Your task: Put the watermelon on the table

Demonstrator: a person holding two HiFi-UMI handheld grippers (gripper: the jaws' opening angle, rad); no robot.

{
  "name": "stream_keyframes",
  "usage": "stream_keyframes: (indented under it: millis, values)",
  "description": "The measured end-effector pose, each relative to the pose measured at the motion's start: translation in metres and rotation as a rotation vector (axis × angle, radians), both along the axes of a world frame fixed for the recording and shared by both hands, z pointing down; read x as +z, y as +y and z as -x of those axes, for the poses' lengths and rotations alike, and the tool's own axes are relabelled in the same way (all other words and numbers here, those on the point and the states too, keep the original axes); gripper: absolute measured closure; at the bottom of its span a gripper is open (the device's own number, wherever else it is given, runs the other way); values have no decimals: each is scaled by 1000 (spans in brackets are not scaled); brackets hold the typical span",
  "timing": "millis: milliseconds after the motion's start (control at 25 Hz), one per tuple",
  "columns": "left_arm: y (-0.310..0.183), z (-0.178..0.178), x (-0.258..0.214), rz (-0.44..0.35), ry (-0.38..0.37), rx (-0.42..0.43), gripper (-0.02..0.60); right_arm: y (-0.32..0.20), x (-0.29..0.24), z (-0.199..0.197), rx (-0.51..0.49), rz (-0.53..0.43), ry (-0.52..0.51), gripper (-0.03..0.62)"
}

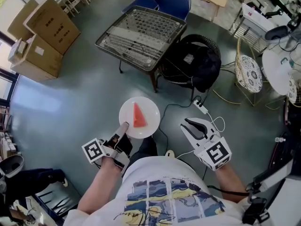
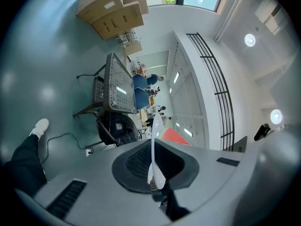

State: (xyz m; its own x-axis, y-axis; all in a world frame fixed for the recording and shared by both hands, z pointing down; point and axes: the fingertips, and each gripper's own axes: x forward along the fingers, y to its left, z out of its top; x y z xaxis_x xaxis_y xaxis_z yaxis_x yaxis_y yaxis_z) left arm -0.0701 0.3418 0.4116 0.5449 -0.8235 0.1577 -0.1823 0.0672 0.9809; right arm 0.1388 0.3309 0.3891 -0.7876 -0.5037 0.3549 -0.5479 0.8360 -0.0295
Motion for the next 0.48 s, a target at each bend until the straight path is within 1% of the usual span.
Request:
stream_keyframes:
  millis: [120, 240, 400, 480]
  values:
    - [-53, 19, 2, -10, 8, 64, 565, -45, -7, 24, 62, -19, 14, 528]
    - [-108, 38, 0, -26, 20, 120, 565, -88, -15, 53, 93, -20, 40, 528]
    - [-172, 68, -1, -28, 4, 185, 565, -143, -27, 94, 144, -21, 17, 528]
    - [-204, 83, -2, -40, -2, 204, 565, -168, -33, 116, 156, -31, 14, 528]
